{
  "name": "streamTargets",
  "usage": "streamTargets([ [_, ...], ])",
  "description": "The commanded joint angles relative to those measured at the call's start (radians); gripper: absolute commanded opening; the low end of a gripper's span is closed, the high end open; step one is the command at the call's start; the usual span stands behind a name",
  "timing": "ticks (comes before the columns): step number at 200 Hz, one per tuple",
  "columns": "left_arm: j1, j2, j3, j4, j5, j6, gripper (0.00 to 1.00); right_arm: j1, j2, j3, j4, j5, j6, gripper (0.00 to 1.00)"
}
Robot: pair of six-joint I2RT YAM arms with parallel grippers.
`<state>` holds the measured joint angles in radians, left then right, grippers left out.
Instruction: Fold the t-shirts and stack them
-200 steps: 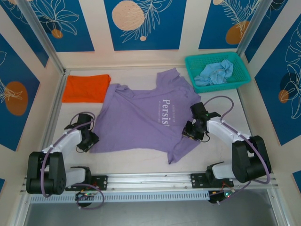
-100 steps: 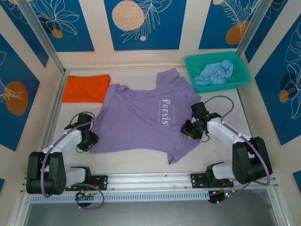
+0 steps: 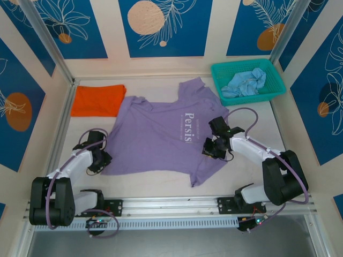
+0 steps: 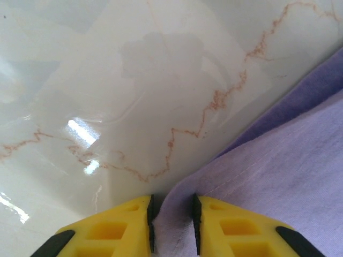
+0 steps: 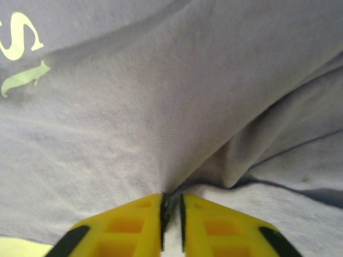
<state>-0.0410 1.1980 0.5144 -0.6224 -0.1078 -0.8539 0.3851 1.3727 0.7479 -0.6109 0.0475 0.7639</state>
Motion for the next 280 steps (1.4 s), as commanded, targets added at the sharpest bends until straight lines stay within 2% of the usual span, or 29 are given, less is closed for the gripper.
streamTargets([
  [1,-0.001,0.029,-0.052,0.052,0.128,-0.001,0.22,0.006,-0.009,0.024,-0.051,0.018,0.015,0.13],
  [57,-0.001,0.052,-0.046,0.072,0.15,0.004,0.0,0.002,-0.099,0.019,-0.092,-0.015,0.014,0.0],
  [103,-0.002,0.067,-0.027,0.059,0.161,-0.005,0.0,-0.012,-0.239,0.064,-0.132,-0.085,-0.027,0.0],
  [104,-0.002,0.067,-0.026,0.056,0.16,-0.005,0.0,-0.013,-0.24,0.065,-0.132,-0.089,-0.028,0.0],
  [113,-0.001,0.068,-0.018,0.037,0.165,-0.001,0.23,-0.021,-0.251,0.071,-0.135,-0.106,-0.035,0.0],
  [118,-0.001,0.065,-0.013,0.02,0.169,-0.002,0.3,-0.024,-0.254,0.078,-0.142,-0.117,-0.037,0.0],
  [124,-0.002,0.062,-0.006,-0.015,0.166,-0.01,0.3,-0.028,-0.256,0.085,-0.149,-0.125,-0.037,0.0],
  [138,-0.002,0.044,0.009,-0.082,0.158,-0.03,0.19,-0.026,-0.266,0.098,-0.162,-0.14,-0.032,0.0],
  [147,-0.002,0.042,0.012,-0.101,0.154,-0.022,0.19,-0.028,-0.272,0.104,-0.169,-0.159,-0.023,0.0],
  [162,-0.002,0.079,0.022,-0.12,0.18,0.024,0.29,-0.02,-0.286,0.1,-0.179,-0.179,-0.011,0.0],
  [175,-0.003,0.127,0.042,-0.188,0.18,0.026,0.31,-0.021,-0.291,0.115,-0.226,-0.197,-0.007,0.0],
  [182,-0.005,0.144,0.044,-0.197,0.222,0.028,0.31,-0.02,-0.294,0.129,-0.262,-0.199,-0.008,0.0],
  [190,-0.01,0.15,0.047,-0.202,0.245,0.022,0.28,-0.02,-0.306,0.144,-0.295,-0.201,-0.011,0.0],
  [204,-0.015,0.147,0.061,-0.237,0.201,0.011,0.0,-0.024,-0.337,0.157,-0.321,-0.225,-0.015,0.0],
  [208,-0.014,0.149,0.071,-0.249,0.184,0.012,0.0,-0.025,-0.345,0.159,-0.317,-0.241,-0.015,0.0],
  [235,-0.014,0.167,0.277,-0.313,0.176,0.037,0.0,-0.062,-0.373,0.211,-0.267,-0.254,0.021,0.0],
  [258,-0.017,0.251,0.615,-0.398,0.217,0.017,0.0,-0.143,-0.312,0.362,-0.249,-0.237,0.078,0.0],
  [280,-0.016,0.356,0.95,-0.361,0.273,-0.003,0.0,-0.219,-0.225,0.566,-0.223,-0.211,0.072,0.0],
])
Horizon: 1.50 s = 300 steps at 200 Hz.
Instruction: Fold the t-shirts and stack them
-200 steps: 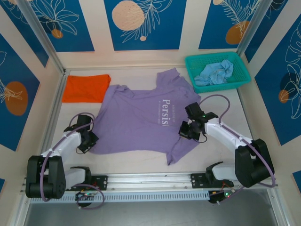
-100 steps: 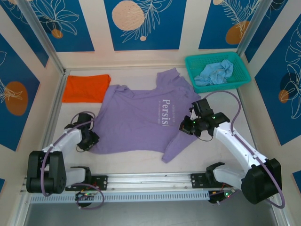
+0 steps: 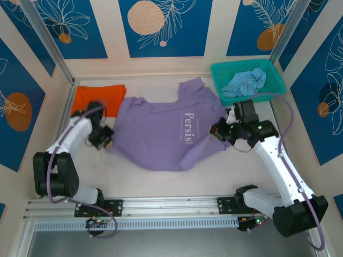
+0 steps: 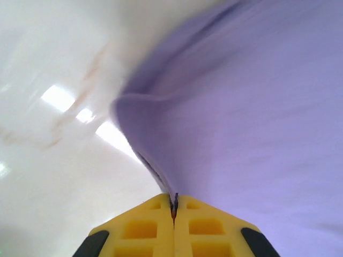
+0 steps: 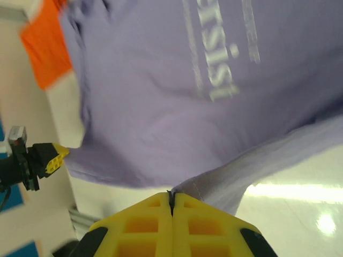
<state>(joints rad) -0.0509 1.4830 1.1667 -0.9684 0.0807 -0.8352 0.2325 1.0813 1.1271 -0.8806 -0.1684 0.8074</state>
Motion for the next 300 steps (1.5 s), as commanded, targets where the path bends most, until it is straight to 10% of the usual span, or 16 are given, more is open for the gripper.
streamTargets([
  [1,-0.007,0.076,0.318,-0.014,0.087,-0.021,0.0,-0.07,0.071,0.197,0.049,0.005,0.028,0.0],
  [43,-0.009,0.176,0.829,0.033,0.115,0.033,0.0,-0.18,0.182,0.551,0.075,-0.001,-0.005,0.0],
  [116,0.026,0.256,0.631,0.158,0.099,-0.019,0.0,-0.306,0.385,0.485,0.149,-0.148,0.066,0.0],
  [150,0.032,0.636,1.199,0.144,0.213,-0.042,0.0,-0.318,0.788,1.006,0.074,-0.221,0.112,0.0],
  [180,0.066,0.938,1.893,0.213,0.376,-0.205,0.0,-0.328,1.194,1.914,-0.074,-0.27,0.207,0.0],
  [193,0.089,0.879,1.855,0.374,0.43,-0.251,0.0,-0.351,1.189,1.98,0.034,-0.322,0.298,0.0],
  [230,0.093,0.485,1.58,0.406,0.501,0.01,0.0,-0.349,0.739,1.49,0.217,-0.348,0.135,0.0],
  [300,0.091,-0.243,0.429,0.337,0.401,0.157,0.0,-0.226,0.306,0.988,0.014,-0.3,-0.152,0.0],
])
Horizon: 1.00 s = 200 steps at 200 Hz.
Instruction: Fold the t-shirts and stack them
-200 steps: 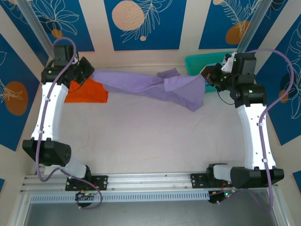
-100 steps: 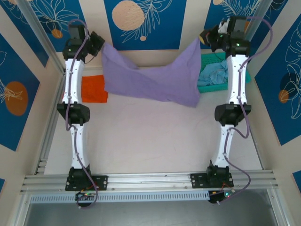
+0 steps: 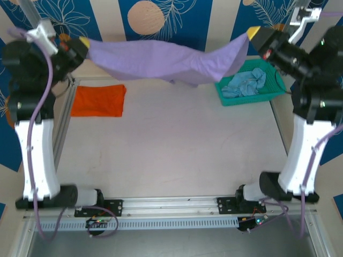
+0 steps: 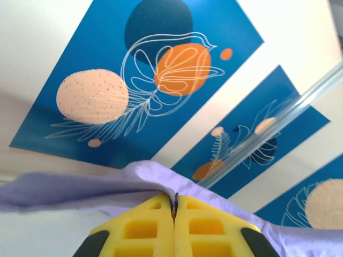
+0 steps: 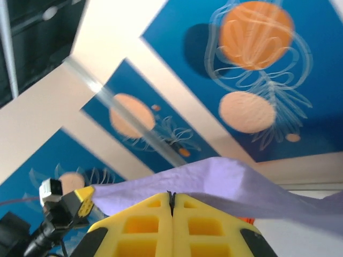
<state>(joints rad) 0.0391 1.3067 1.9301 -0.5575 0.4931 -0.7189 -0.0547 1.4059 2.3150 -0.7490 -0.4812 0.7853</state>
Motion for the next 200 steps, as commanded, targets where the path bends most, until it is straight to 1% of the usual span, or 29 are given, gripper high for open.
streamTargets([
  [1,0.0,-0.077,-0.351,-0.075,-0.011,0.04,0.0,0.061,-0.018,-0.2,-0.118,0.013,-0.13,0.0],
  [11,-0.008,-0.159,-0.498,-0.128,-0.016,0.06,0.0,0.069,-0.1,-0.347,-0.138,0.038,-0.139,0.0],
  [21,-0.008,-0.243,-0.625,-0.237,-0.09,0.066,0.0,0.07,-0.189,-0.517,-0.159,0.056,-0.145,0.0],
  [32,-0.008,-0.353,-0.771,-0.306,-0.156,0.071,0.0,0.072,-0.291,-0.701,-0.188,0.065,-0.153,0.0],
  [42,-0.007,-0.458,-0.867,-0.406,-0.291,-0.002,0.0,0.068,-0.387,-0.858,-0.246,0.094,-0.135,0.0],
  [52,-0.007,-0.575,-0.948,-0.49,-0.41,-0.081,0.0,0.059,-0.476,-1.021,-0.272,0.093,-0.109,0.0],
  [53,-0.007,-0.586,-0.956,-0.498,-0.426,-0.094,0.0,0.056,-0.505,-1.054,-0.28,0.094,-0.104,0.0],
  [58,-0.007,-0.646,-0.989,-0.547,-0.487,-0.152,0.0,0.048,-0.551,-1.125,-0.305,0.1,-0.089,0.0],
  [64,-0.007,-0.707,-1.012,-0.627,-0.566,-0.229,0.03,0.038,-0.613,-1.198,-0.348,0.104,-0.068,0.0],
  [69,-0.007,-0.751,-1.025,-0.691,-0.623,-0.295,0.03,0.032,-0.659,-1.251,-0.376,0.1,-0.042,0.0],
  [77,-0.007,-0.82,-1.047,-0.739,-0.671,-0.376,0.03,0.031,-0.728,-1.327,-0.408,0.074,0.005,0.0],
  [88,-0.007,-0.876,-1.061,-0.754,-0.709,-0.416,0.04,0.032,-0.803,-1.38,-0.438,0.046,0.034,0.0],
  [93,-0.007,-0.882,-1.062,-0.764,-0.719,-0.43,0.0,0.031,-0.817,-1.369,-0.47,0.072,0.017,0.0],
  [104,-0.007,-0.861,-1.061,-0.763,-0.711,-0.417,0.0,0.029,-0.798,-1.313,-0.549,0.151,-0.043,0.0],
  [113,-0.007,-0.822,-1.052,-0.757,-0.701,-0.381,0.0,0.027,-0.763,-1.286,-0.58,0.165,-0.084,0.0],
  [116,-0.007,-0.806,-1.051,-0.755,-0.695,-0.367,0.07,0.028,-0.75,-1.283,-0.583,0.159,-0.097,0.0],
  [123,-0.007,-0.77,-1.046,-0.751,-0.686,-0.331,0.28,0.029,-0.722,-1.295,-0.571,0.116,-0.115,0.0],
  [125,-0.007,-0.76,-1.043,-0.756,-0.687,-0.323,0.32,0.029,-0.72,-1.297,-0.569,0.109,-0.115,0.0],
  [129,-0.007,-0.739,-1.037,-0.765,-0.694,-0.312,0.34,0.029,-0.708,-1.308,-0.563,0.089,-0.118,0.0],
  [140,-0.007,-0.692,-1.027,-0.791,-0.713,-0.299,0.33,0.032,-0.683,-1.33,-0.555,0.076,-0.117,0.0],
  [150,-0.007,-0.668,-1.022,-0.796,-0.73,-0.297,0.36,0.035,-0.683,-1.358,-0.542,0.092,-0.108,0.0],
  [162,-0.007,-0.649,-1.003,-0.783,-0.759,-0.286,0.35,0.035,-0.683,-1.377,-0.531,0.106,-0.104,0.0],
  [182,-0.006,-0.603,-0.958,-0.713,-0.793,-0.27,0.36,0.036,-0.66,-1.373,-0.474,0.114,-0.084,0.0],
  [200,-0.007,-0.497,-0.906,-0.614,-0.756,-0.222,0.3,0.051,-0.578,-1.348,-0.391,0.125,-0.061,0.0],
])
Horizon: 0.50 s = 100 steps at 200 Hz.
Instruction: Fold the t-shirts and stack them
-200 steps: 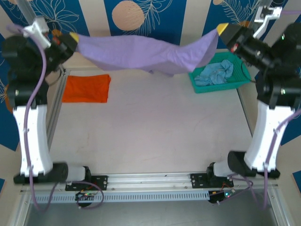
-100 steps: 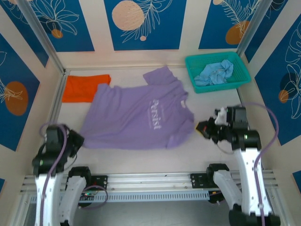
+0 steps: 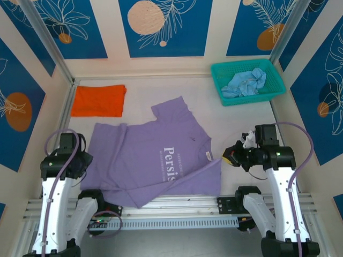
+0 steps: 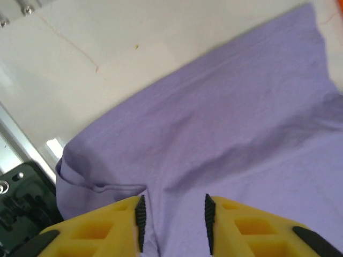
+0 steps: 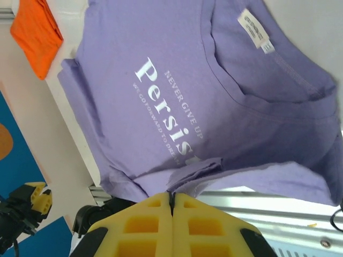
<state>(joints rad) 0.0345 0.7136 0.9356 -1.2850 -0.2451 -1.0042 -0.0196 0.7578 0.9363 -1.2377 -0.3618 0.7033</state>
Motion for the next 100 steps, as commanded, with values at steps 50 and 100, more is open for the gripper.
streamTargets([
  [50,-0.001,0.523,0.281,0.175,0.075,0.117,0.45,0.209,0.447,0.193,0.248,0.189,0.047,0.12],
  [100,-0.002,0.996,0.479,0.163,0.13,0.17,0.41,0.309,0.995,0.547,0.098,0.445,-0.004,0.54],
])
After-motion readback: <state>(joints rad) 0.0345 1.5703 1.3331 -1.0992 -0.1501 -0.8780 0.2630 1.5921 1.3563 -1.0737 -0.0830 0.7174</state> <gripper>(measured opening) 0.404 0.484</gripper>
